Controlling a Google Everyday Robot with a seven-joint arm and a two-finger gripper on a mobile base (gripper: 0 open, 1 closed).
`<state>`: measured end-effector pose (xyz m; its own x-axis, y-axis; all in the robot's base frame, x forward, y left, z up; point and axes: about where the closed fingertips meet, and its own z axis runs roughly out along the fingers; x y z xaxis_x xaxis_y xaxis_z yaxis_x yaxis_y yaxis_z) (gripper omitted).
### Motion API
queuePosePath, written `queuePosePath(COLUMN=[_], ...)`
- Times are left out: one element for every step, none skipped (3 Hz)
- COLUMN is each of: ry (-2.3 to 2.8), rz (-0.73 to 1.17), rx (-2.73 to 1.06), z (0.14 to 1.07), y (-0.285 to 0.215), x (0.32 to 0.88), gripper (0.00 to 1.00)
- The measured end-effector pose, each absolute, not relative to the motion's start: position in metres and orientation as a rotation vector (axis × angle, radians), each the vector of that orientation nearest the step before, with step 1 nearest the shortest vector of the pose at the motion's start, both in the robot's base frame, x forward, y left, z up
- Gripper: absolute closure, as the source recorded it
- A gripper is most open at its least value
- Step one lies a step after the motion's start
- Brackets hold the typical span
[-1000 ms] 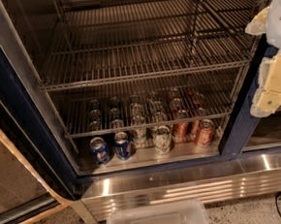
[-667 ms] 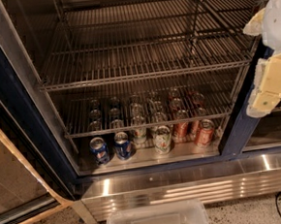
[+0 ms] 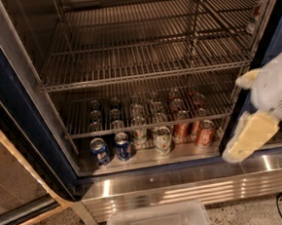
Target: Pick coke can from bottom shelf of fridge
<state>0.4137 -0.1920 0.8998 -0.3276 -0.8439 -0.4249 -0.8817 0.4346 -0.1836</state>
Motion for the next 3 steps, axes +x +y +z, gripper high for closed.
queuePosePath(ry=[2.222, 2.219, 2.199], rz=[0.138, 0.137, 0.150], rx=[-1.369, -1.371, -1.366], z=[0.8925, 0.8932, 0.8921], y=[-0.1885, -0.1877, -0.1832], x=[0.4173, 0.4179, 0.4183], gripper=[0.00, 0.00, 0.00])
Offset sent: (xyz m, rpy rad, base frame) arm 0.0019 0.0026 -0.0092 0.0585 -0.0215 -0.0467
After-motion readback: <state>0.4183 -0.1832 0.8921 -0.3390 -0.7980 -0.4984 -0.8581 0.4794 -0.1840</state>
